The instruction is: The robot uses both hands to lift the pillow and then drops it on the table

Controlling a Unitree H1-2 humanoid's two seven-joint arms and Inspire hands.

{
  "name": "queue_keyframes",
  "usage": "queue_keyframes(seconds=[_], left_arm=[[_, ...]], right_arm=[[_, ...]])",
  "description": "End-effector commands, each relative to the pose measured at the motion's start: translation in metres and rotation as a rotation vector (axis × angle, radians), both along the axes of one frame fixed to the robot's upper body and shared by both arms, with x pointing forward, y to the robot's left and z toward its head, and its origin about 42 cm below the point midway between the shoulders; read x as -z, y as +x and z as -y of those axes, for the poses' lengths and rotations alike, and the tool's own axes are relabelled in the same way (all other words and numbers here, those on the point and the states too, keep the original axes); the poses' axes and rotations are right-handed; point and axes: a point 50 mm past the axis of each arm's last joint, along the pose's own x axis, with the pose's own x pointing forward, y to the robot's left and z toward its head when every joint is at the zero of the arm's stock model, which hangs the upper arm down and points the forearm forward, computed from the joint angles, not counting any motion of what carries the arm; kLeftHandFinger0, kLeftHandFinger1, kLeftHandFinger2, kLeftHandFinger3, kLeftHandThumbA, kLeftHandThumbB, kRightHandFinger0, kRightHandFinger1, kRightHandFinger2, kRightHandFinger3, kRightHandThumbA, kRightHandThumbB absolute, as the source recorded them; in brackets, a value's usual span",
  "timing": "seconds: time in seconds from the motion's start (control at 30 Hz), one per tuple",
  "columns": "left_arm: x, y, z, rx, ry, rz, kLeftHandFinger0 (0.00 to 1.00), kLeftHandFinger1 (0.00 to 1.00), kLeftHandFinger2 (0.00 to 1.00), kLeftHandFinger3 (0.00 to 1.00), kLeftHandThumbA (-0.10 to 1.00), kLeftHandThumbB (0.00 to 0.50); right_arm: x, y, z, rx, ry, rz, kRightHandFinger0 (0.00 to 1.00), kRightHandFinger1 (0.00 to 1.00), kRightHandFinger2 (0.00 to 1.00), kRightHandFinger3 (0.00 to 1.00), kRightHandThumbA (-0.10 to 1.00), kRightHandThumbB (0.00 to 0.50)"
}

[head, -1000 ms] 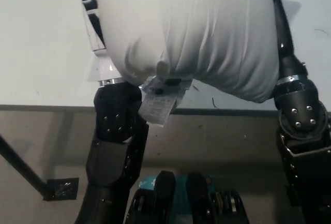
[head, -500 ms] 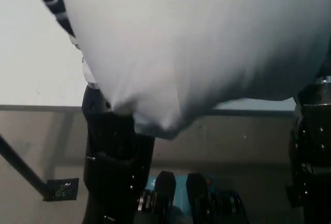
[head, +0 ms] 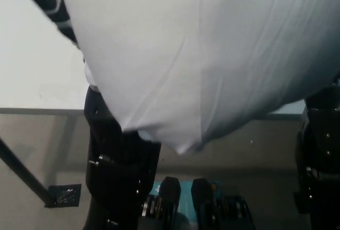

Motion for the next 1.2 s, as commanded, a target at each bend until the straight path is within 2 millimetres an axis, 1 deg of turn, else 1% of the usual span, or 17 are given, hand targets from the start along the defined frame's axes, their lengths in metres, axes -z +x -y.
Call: queue_keyframes(seconds=[0.0, 0.07, 0.1, 0.13, 0.27, 0.33, 0.43, 0.5, 0.6, 0.7, 0.77, 0.87, 0.9, 0.97, 1.0, 1.1, 1.17], left_arm=[[-0.011, 0.01, 0.027, 0.022, 0.131, -0.043, 1.0, 1.0, 1.0, 1.0, 1.0, 0.045], [-0.011, 0.01, 0.027, 0.022, 0.131, -0.043, 1.0, 1.0, 1.0, 1.0, 1.0, 0.045], [0.005, 0.029, 0.019, -0.006, 0.12, -0.102, 1.0, 1.0, 1.0, 1.0, 1.0, 0.013], [0.01, 0.035, 0.016, -0.021, 0.117, -0.12, 1.0, 1.0, 1.0, 1.0, 1.0, 0.004], [0.011, 0.037, 0.016, -0.027, 0.115, -0.122, 1.0, 1.0, 1.0, 1.0, 1.0, 0.003], [0.047, 0.069, -0.002, -0.075, 0.117, -0.286, 1.0, 1.0, 1.0, 1.0, 1.0, 0.032], [0.053, 0.075, -0.005, -0.07, 0.113, -0.311, 1.0, 1.0, 1.0, 1.0, 1.0, 0.035], [0.07, 0.09, -0.015, -0.092, 0.127, -0.364, 1.0, 1.0, 1.0, 1.0, 1.0, 0.052], [0.084, 0.102, -0.025, -0.133, 0.151, -0.408, 1.0, 1.0, 1.0, 1.0, 1.0, 0.05], [0.086, 0.104, -0.026, -0.138, 0.154, -0.411, 1.0, 1.0, 1.0, 1.0, 1.0, 0.05], [0.108, 0.124, -0.039, -0.041, 0.093, -0.58, 1.0, 1.0, 1.0, 1.0, 1.0, 0.067], [0.111, 0.127, -0.041, -0.037, 0.089, -0.594, 1.0, 1.0, 1.0, 1.0, 1.0, 0.065], [0.122, 0.138, -0.042, -0.037, 0.096, -0.64, 1.0, 1.0, 1.0, 1.0, 1.0, 0.077], [0.128, 0.143, -0.043, -0.034, 0.098, -0.658, 1.0, 1.0, 1.0, 1.0, 1.0, 0.079], [0.141, 0.146, -0.042, -0.048, 0.133, -0.698, 1.0, 1.0, 1.0, 1.0, 1.0, 0.056], [0.15, 0.149, -0.042, -0.047, 0.144, -0.715, 1.0, 1.0, 1.0, 1.0, 1.0, 0.048], [0.151, 0.15, -0.042, -0.046, 0.143, -0.714, 1.0, 1.0, 1.0, 1.0, 1.0, 0.048]], right_arm=[[-0.024, -0.01, -0.028, -0.106, -0.093, 0.121, 1.0, 1.0, 1.0, 1.0, 1.0, 0.315], [-0.024, -0.009, -0.028, -0.106, -0.093, 0.122, 1.0, 1.0, 1.0, 1.0, 1.0, 0.314], [-0.013, 0.005, -0.024, -0.073, -0.101, 0.067, 1.0, 1.0, 1.0, 1.0, 1.0, 0.306], [-0.01, 0.01, -0.023, -0.058, -0.107, 0.047, 1.0, 1.0, 1.0, 1.0, 1.0, 0.305], [-0.009, 0.012, -0.022, -0.053, -0.11, 0.043, 1.0, 1.0, 1.0, 1.0, 1.0, 0.304], [0.019, 0.032, -0.014, -0.071, -0.119, -0.137, 1.0, 1.0, 1.0, 1.0, 1.0, 0.312], [0.023, 0.034, -0.014, -0.071, -0.117, -0.162, 1.0, 1.0, 1.0, 1.0, 1.0, 0.298], [0.032, 0.041, -0.011, -0.063, -0.13, -0.201, 1.0, 1.0, 1.0, 1.0, 1.0, 0.267], [0.04, 0.051, -0.009, -0.058, -0.134, -0.255, 1.0, 1.0, 1.0, 1.0, 1.0, 0.3], [0.041, 0.052, -0.009, -0.058, -0.134, -0.261, 1.0, 1.0, 1.0, 1.0, 1.0, 0.3], [0.057, 0.074, -0.005, -0.063, -0.139, -0.359, 1.0, 1.0, 1.0, 1.0, 1.0, 0.295], [0.059, 0.077, -0.005, -0.068, -0.135, -0.374, 1.0, 1.0, 1.0, 1.0, 1.0, 0.295], [0.069, 0.091, -0.006, -0.058, -0.146, -0.435, 1.0, 1.0, 1.0, 1.0, 1.0, 0.284], [0.074, 0.098, -0.006, -0.055, -0.15, -0.46, 1.0, 1.0, 1.0, 1.0, 1.0, 0.283], [0.093, 0.112, -0.006, -0.052, -0.14, -0.521, 1.0, 1.0, 1.0, 1.0, 1.0, 0.303], [0.106, 0.124, -0.005, -0.048, -0.137, -0.562, 1.0, 1.0, 1.0, 1.0, 1.0, 0.301], [0.106, 0.125, -0.005, -0.048, -0.137, -0.561, 1.0, 1.0, 1.0, 1.0, 1.0, 0.301]])
